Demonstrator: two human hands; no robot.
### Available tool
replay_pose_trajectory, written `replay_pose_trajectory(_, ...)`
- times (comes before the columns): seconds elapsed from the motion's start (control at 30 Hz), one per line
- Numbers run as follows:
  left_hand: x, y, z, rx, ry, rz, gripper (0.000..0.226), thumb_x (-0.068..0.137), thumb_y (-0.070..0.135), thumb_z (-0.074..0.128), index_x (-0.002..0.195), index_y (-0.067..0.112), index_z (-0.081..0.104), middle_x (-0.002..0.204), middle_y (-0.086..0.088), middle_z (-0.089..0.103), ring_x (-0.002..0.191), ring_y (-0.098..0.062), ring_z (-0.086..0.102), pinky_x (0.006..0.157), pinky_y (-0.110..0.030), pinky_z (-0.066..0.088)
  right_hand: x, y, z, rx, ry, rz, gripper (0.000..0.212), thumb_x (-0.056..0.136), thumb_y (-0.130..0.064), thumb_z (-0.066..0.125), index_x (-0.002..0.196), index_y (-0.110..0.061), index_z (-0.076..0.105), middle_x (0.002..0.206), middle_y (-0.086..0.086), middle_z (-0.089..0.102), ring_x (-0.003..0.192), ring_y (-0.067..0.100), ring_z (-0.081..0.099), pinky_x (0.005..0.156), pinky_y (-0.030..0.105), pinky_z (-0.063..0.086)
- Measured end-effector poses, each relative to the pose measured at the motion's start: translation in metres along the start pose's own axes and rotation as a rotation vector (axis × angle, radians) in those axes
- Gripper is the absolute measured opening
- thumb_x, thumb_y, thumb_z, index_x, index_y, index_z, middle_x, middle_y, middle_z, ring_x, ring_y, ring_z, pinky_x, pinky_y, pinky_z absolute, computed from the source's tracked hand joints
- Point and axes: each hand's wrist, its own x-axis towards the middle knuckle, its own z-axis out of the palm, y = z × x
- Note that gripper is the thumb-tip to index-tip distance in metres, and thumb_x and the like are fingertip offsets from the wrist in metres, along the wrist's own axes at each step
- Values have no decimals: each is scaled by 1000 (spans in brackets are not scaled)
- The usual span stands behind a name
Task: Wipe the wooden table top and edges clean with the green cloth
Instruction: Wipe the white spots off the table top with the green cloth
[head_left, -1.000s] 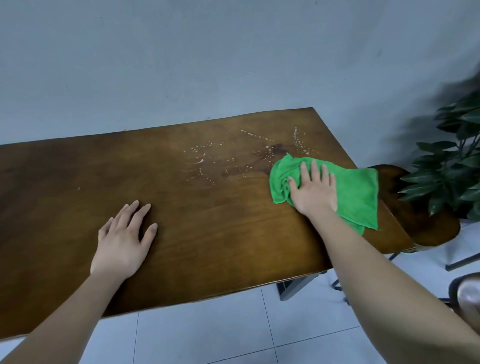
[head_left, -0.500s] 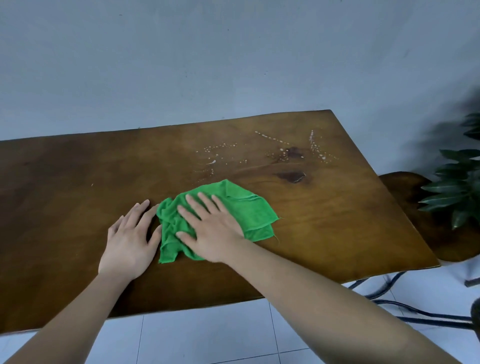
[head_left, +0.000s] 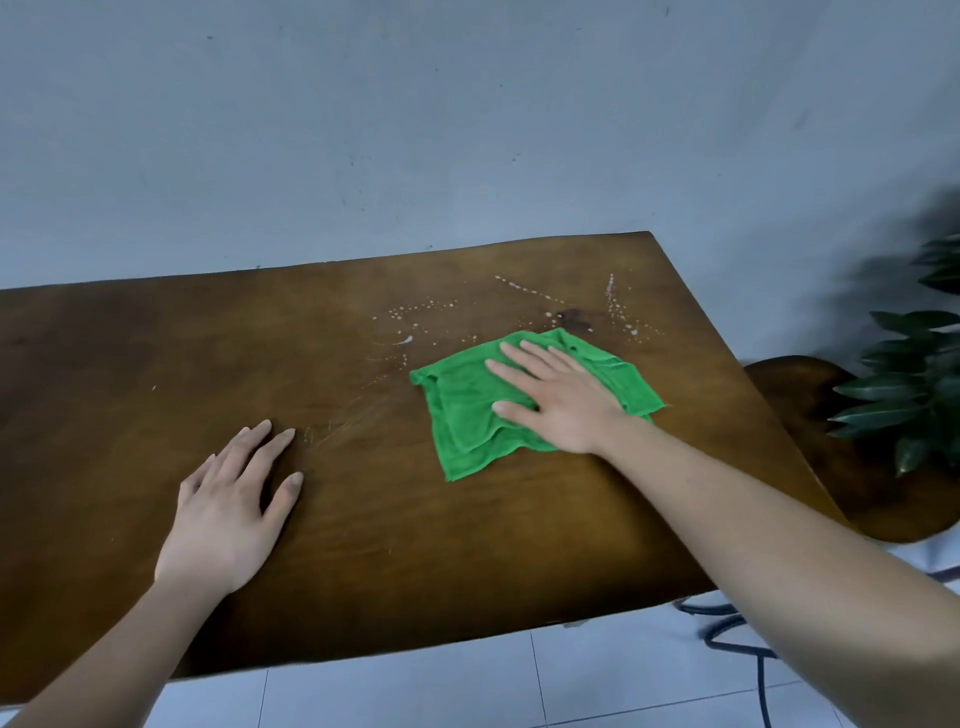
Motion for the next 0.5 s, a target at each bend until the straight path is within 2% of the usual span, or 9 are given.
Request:
replay_pose_trajectory(0.1,0,0,0,-3,-5,-4,82,102,83,13,171,41,29,181,10,23,168,-21,19,134,-54,16,-10,48,-8,10,32,153,82,98,-92,2,170,-53,1,179,-18,-9,167,10,-10,137,51,4)
replay_pose_trajectory(0.2,0,0,0,1,-13,-12,73,107,74,25,171,40,29,181,10,23,168,-22,20,134,-56,18,-24,94,-17,0,74,315,86,96,-93,0,171,-49,5,180,-14,-5,168,14,-4,136,49,2)
replay_pose_trajectory(0.3,0,1,0,-6,-6,-9,71,108,73,26,171,39,30,181,10,24,168,-22,20,134,-56,19,-32,125,-25,14,95,470,89,97,-91,1,173,-45,8,182,-11,1,169,17,0,136,47,4)
replay_pose_trajectory(0.5,-1,1,0,-8,7,-10,73,108,74,22,171,39,30,181,11,23,168,-20,18,134,-54,17,-7,114,-26,37,118,755,79,107,-72,8,176,-32,7,184,1,0,169,26,-1,136,49,3)
